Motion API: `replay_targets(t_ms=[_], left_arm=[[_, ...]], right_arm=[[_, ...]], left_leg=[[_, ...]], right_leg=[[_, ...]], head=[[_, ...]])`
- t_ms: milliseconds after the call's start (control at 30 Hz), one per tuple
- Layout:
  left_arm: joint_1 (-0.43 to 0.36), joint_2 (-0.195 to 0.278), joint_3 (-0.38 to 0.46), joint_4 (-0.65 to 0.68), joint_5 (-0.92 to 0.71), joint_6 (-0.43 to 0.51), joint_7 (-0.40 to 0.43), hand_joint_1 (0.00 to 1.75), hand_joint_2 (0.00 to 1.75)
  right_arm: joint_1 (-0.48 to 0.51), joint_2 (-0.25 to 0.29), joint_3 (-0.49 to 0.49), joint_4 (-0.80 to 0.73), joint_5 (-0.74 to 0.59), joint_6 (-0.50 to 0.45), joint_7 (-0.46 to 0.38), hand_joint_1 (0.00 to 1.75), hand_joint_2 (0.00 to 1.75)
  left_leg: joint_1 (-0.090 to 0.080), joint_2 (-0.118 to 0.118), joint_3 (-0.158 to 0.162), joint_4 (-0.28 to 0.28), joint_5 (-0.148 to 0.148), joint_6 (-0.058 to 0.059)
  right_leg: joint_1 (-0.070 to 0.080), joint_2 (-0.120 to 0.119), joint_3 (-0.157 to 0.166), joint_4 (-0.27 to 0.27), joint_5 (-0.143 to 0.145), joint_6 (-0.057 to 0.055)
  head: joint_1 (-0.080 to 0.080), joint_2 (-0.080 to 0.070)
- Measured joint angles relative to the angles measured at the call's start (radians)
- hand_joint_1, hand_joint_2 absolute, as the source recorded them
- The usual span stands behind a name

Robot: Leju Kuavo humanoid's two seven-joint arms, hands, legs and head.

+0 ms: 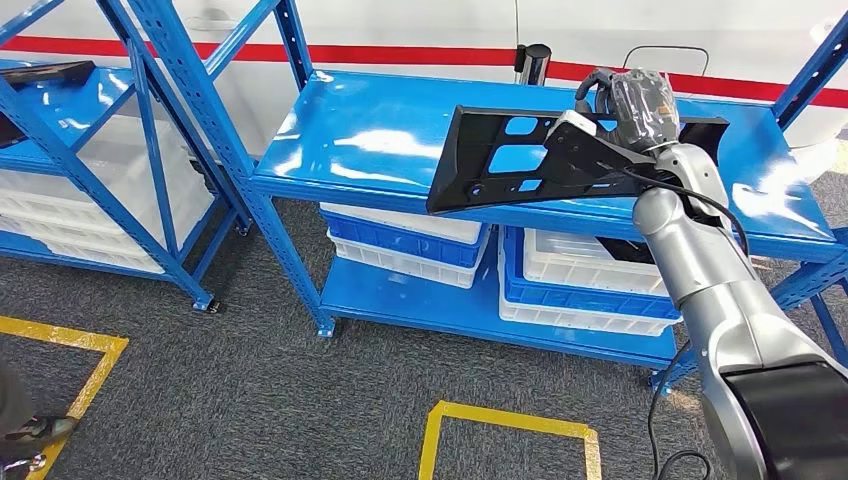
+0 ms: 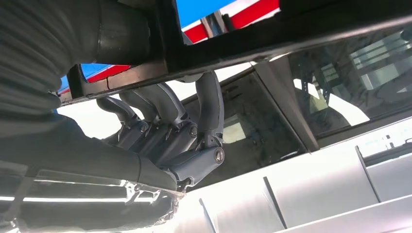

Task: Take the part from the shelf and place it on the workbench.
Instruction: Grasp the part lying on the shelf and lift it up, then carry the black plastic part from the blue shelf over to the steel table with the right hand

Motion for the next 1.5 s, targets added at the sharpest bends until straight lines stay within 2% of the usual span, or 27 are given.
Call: replay_targets(t_ms=[100, 167, 233, 300, 333, 400, 467, 500, 533, 600, 667, 700, 767, 833, 900, 933, 967, 1000, 1033, 1100, 1167, 1267, 1300, 1367, 1433, 1467, 1500], left_arm=[[-0.001, 0.001, 0.001, 0.0, 0.0, 0.003, -0.001, 0.0, 1.75], [-0.001, 0.002, 0.002, 0.0, 0.0, 0.004, -0.002, 0.0, 1.75], [-0.001, 0.003, 0.002, 0.0, 0.0, 0.005, -0.003, 0.0, 1.75], [-0.002, 0.003, 0.002, 0.0, 0.0, 0.005, -0.004, 0.0, 1.75], [-0.002, 0.002, 0.002, 0.0, 0.0, 0.005, -0.004, 0.0, 1.75], [-0.003, 0.002, 0.002, 0.0, -0.001, 0.004, -0.005, 0.0, 1.75], [-0.002, 0.003, 0.003, 0.001, -0.001, 0.004, -0.005, 0.0, 1.75], [-0.002, 0.002, 0.003, 0.001, -0.002, 0.003, -0.005, 0.0, 1.75], [-0.002, 0.002, 0.003, 0.001, -0.002, 0.002, -0.005, 0.0, 1.75], [-0.002, 0.002, 0.003, 0.002, -0.005, 0.0, -0.005, 0.0, 1.75], [-0.002, 0.003, 0.003, 0.002, -0.009, 0.0, -0.006, 0.0, 1.75], [-0.002, 0.003, 0.003, 0.002, -0.01, -0.001, -0.006, 0.0, 1.75], [0.0, 0.004, 0.003, 0.003, -0.012, -0.002, -0.006, 0.0, 1.75], [0.0, 0.005, 0.003, 0.003, -0.014, -0.002, -0.006, 0.0, 1.75], [0.0, 0.006, 0.003, 0.003, -0.015, -0.003, -0.006, 0.0, 1.75], [0.0, 0.006, 0.004, 0.003, -0.015, -0.004, -0.005, 0.0, 1.75], [0.0, 0.006, 0.004, 0.003, -0.015, -0.004, -0.005, 0.0, 1.75], [-0.001, 0.006, 0.005, 0.003, -0.016, -0.005, -0.004, 0.0, 1.75], [-0.001, 0.007, 0.006, 0.003, -0.016, -0.005, -0.004, 0.0, 1.75], [-0.003, 0.007, 0.01, 0.003, -0.016, -0.005, -0.003, 0.0, 1.75], [-0.005, 0.008, 0.013, 0.003, -0.015, -0.005, -0.002, 0.0, 1.75], [-0.005, 0.01, 0.018, 0.003, -0.013, -0.005, -0.002, 0.0, 1.75], [-0.005, 0.01, 0.02, 0.003, -0.012, -0.005, -0.003, 0.0, 1.75], [-0.006, 0.009, 0.022, 0.003, -0.012, -0.005, -0.004, 0.0, 1.75], [-0.006, 0.008, 0.026, 0.003, -0.011, -0.004, -0.005, 0.0, 1.75], [-0.005, 0.008, 0.027, 0.003, -0.01, -0.004, -0.005, 0.0, 1.75], [-0.005, 0.007, 0.028, 0.003, -0.01, -0.004, -0.005, 0.0, 1.75]], right_arm=[[-0.015, 0.006, 0.0, 0.002, 0.0, -0.001, -0.001, 1.73, 1.75], [-0.027, 0.011, 0.0, 0.004, 0.001, -0.002, -0.002, 1.73, 1.75], [-0.032, 0.015, 0.0, 0.007, 0.002, -0.004, -0.003, 1.73, 1.75], [-0.034, 0.016, 0.0, 0.009, 0.002, -0.007, -0.003, 1.73, 1.75], [-0.034, 0.015, 0.0, 0.01, 0.002, -0.01, -0.003, 1.73, 1.75], [-0.033, 0.015, 0.0, 0.013, 0.003, -0.014, -0.003, 1.73, 1.75], [-0.025, 0.013, 0.0, 0.016, 0.003, -0.016, -0.002, 1.73, 1.75], [-0.022, 0.012, 0.0, 0.017, 0.004, -0.016, -0.002, 1.73, 1.75], [-0.02, 0.011, -0.001, 0.018, 0.004, -0.016, -0.002, 1.73, 1.75], [-0.02, 0.009, -0.002, 0.017, 0.005, -0.016, -0.001, 1.73, 1.75], [-0.019, 0.006, -0.004, 0.016, 0.006, -0.016, -0.001, 1.73, 1.75], [-0.015, 0.004, -0.004, 0.015, 0.007, -0.017, -0.001, 1.73, 1.75], [-0.007, 0.001, -0.005, 0.014, 0.009, -0.017, 0.0, 1.73, 1.75], [-0.002, -0.001, -0.005, 0.012, 0.01, -0.018, 0.0, 1.73, 1.75], [0.001, -0.002, -0.006, 0.006, 0.01, -0.02, 0.0, 1.73, 1.75], [0.003, -0.003, -0.007, 0.004, 0.01, -0.021, 0.0, 1.73, 1.75], [0.007, -0.004, -0.007, 0.003, 0.01, -0.022, 0.0, 1.73, 1.75], [0.012, -0.005, -0.008, 0.002, 0.01, -0.024, 0.001, 1.73, 1.75], [0.017, -0.006, -0.009, 0.0, 0.01, -0.026, 0.002, 1.73, 1.75], [0.022, -0.008, -0.012, -0.009, 0.013, -0.029, 0.005, 1.73, 1.75], [0.022, -0.009, -0.017, -0.018, 0.018, -0.032, 0.008, 1.73, 1.75], [0.023, -0.009, -0.022, -0.022, 0.026, -0.032, 0.011, 1.73, 1.75], [0.024, -0.009, -0.024, -0.022, 0.028, -0.031, 0.012, 1.73, 1.75], [0.022, -0.012, -0.029, -0.022, 0.03, -0.029, 0.014, 1.73, 1.75], [0.019, -0.015, -0.034, -0.02, 0.033, -0.022, 0.019, 1.73, 1.75], [0.018, -0.017, -0.035, -0.018, 0.035, -0.018, 0.02, 1.73, 1.75], [0.017, -0.02, -0.036, -0.016, 0.036, -0.014, 0.021, 1.73, 1.75]], left_leg=[[-0.006, -0.001, 0.132, -0.192, 0.06, 0.024], [-0.014, -0.001, 0.174, -0.262, 0.068, 0.035], [-0.018, 0.0, 0.176, -0.277, 0.077, 0.041], [-0.016, 0.004, 0.174, -0.295, 0.097, 0.05], [-0.014, 0.006, 0.169, -0.304, 0.109, 0.054], [-0.015, 0.007, 0.152, -0.307, 0.124, 0.062], [-0.016, 0.007, 0.134, -0.306, 0.137, 0.062], [-0.016, 0.007, 0.125, -0.305, 0.143, 0.06], [-0.015, 0.007, 0.116, -0.302, 0.148, 0.057], [-0.016, 0.007, 0.097, -0.291, 0.155, 0.05], [-0.019, 0.007, 0.081, -0.278, 0.162, 0.039], [-0.021, 0.006, 0.075, -0.275, 0.167, 0.034], [-0.021, 0.004, 0.065, -0.269, 0.17, 0.024], [-0.015, 0.003, 0.043, -0.221, 0.123, 0.01], [-0.007, 0.003, 0.006, -0.107, 0.04, -0.004], [-0.004, 0.003, -0.011, -0.047, 0.01, -0.009], [0.0, 0.003, -0.016, -0.008, -0.004, -0.013], [0.004, 0.003, -0.005, -0.002, 0.002, -0.015], [0.007, 0.004, 0.024, -0.033, 0.022, -0.016], [0.01, 0.003, 0.119, -0.162, 0.059, -0.013], [0.004, 0.0, 0.178, -0.257, 0.066, -0.004], [-0.006, 0.0, 0.177, -0.28, 0.078, 0.018], [-0.007, 0.002, 0.173, -0.287, 0.088, 0.028], [-0.006, 0.005, 0.157, -0.297, 0.112, 0.048], [-0.01, 0.006, 0.133, -0.297, 0.13, 0.057], [-0.011, 0.006, 0.121, -0.297, 0.138, 0.057], [-0.012, 0.006, 0.109, -0.296, 0.147, 0.058]], right_leg=[[0.007, 0.0, -0.007, 0.0, 0.01, 0.006], [0.007, -0.002, -0.01, -0.001, 0.017, 0.017], [0.006, -0.004, -0.012, -0.004, 0.024, 0.03], [0.008, -0.006, -0.027, 0.016, 0.006, 0.035], [0.01, -0.007, -0.044, 0.053, -0.022, 0.031], [0.009, -0.008, -0.087, 0.173, -0.093, 0.022], [0.007, -0.008, -0.104, 0.256, -0.125, 0.029], [0.005, -0.008, -0.087, 0.245, -0.118, 0.038], [0.003, -0.009, -0.054, 0.2, -0.1, 0.049], [0.002, -0.009, 0.032, 0.067, -0.069, 0.062], [0.008, -0.007, 0.07, -0.003, -0.061, 0.056], [0.012, -0.006, 0.069, -0.007, -0.06, 0.049], [0.004, -0.007, 0.058, -0.007, -0.05, 0.033], [-0.004, -0.009, 0.048, -0.008, -0.036, 0.011], [-0.002, -0.01, 0.034, -0.008, -0.023, -0.004], [-0.001, -0.01, 0.026, -0.008, -0.017, -0.006], [-0.001, -0.01, 0.019, -0.008, -0.011, -0.006], [-0.001, -0.01, 0.012, -0.008, -0.005, -0.004], [-0.001, -0.009, 0.005, -0.008, 0.001, -0.001], [-0.002, -0.009, -0.004, -0.008, 0.011, 0.009], [-0.003, -0.009, -0.011, -0.008, 0.021, 0.023], [-0.004, -0.01, -0.018, -0.011, 0.037, 0.046], [-0.004, -0.011, -0.026, -0.004, 0.029, 0.049], [-0.002, -0.011, -0.059, 0.066, -0.027, 0.039], [-0.002, -0.011, -0.102, 0.199, -0.103, 0.029], [-0.001, -0.01, -0.113, 0.25, -0.123, 0.03], [0.0, -0.01, -0.11, 0.272, -0.127, 0.036]], head=[[0.001, 0.0], [0.001, 0.0], [0.001, 0.0], [0.003, 0.0], [0.004, 0.0], [0.007, 0.0], [0.007, 0.0], [0.007, 0.0], [0.007, 0.0], [0.008, 0.0], [0.008, 0.0], [0.007, 0.0], [0.007, 0.0], [0.004, 0.0], [0.001, 0.0], [0.002, 0.0], [0.002, 0.0], [0.002, 0.0], [0.002, 0.0], [0.001, 0.0], [0.002, 0.0], [0.002, 0.0], [0.003, 0.0], [0.005, 0.0], [0.006, 0.0], [0.006, 0.0], [0.006, 0.0]])
